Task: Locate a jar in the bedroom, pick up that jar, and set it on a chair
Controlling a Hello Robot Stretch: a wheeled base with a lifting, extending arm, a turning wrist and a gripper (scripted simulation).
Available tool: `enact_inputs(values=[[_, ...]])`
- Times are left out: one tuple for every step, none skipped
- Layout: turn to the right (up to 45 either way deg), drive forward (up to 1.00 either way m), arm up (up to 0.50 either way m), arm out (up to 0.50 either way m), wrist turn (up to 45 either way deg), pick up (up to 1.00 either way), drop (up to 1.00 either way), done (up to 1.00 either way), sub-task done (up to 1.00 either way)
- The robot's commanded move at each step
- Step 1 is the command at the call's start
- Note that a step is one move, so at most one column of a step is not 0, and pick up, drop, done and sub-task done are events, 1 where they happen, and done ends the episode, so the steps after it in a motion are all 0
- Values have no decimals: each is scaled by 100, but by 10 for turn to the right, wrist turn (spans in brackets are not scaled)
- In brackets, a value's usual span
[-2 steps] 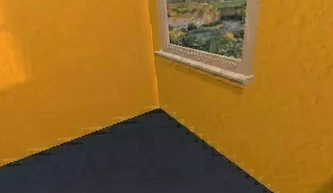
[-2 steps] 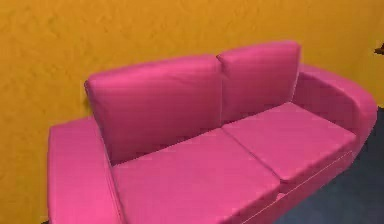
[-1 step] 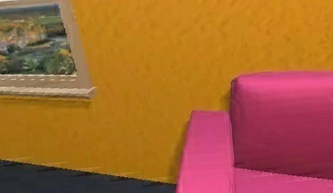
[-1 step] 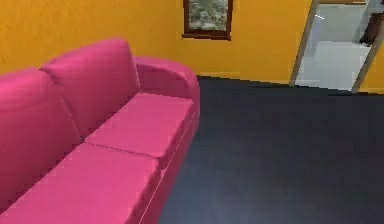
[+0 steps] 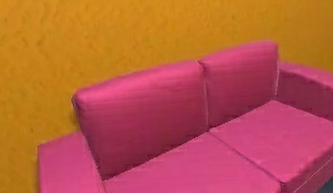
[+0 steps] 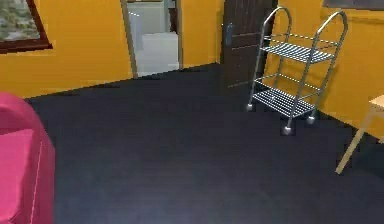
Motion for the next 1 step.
enact_inputs(values=[[450,0,0,0,0,0,0,0,0]])
